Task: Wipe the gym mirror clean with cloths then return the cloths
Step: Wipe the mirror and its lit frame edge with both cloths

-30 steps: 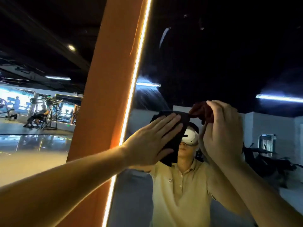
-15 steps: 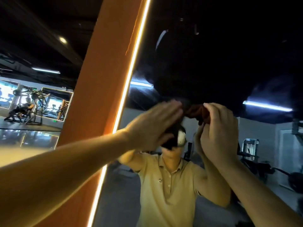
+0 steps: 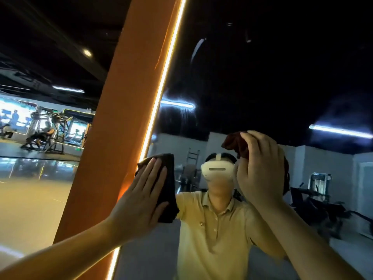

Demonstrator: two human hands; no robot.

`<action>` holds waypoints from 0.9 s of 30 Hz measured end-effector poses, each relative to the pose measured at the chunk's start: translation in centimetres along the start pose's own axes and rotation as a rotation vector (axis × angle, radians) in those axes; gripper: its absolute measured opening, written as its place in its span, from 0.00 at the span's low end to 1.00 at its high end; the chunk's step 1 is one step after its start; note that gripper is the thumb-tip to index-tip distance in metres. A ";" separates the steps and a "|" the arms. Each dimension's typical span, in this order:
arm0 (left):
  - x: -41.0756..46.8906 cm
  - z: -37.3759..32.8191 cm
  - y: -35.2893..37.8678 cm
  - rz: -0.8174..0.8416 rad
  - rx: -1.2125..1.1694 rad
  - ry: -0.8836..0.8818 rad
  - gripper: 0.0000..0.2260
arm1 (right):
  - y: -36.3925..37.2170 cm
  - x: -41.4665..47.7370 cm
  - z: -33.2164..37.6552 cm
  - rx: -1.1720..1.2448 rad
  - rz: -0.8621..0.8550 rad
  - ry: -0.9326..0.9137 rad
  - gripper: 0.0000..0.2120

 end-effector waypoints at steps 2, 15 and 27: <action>3.1 0.9 -0.9 0.001 0.010 -0.029 0.32 | 0.3 -0.2 0.2 -0.022 0.021 -0.011 0.25; 0.9 -1.2 0.1 -0.145 -0.185 -0.243 0.33 | 0.6 -0.4 0.2 -0.089 -0.040 -0.036 0.26; 3.2 -1.3 -0.4 -0.194 -0.259 -0.411 0.33 | 0.9 -5.3 3.2 0.038 0.032 -0.051 0.24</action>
Point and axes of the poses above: each hand's wrist, its own x-axis towards the middle knuckle, its own y-axis out of the palm, z = x × y, the point moved 10 cm from there along x, towards the middle knuckle, and after that the axes turned 7 degrees about x, right-handed, at the moved point
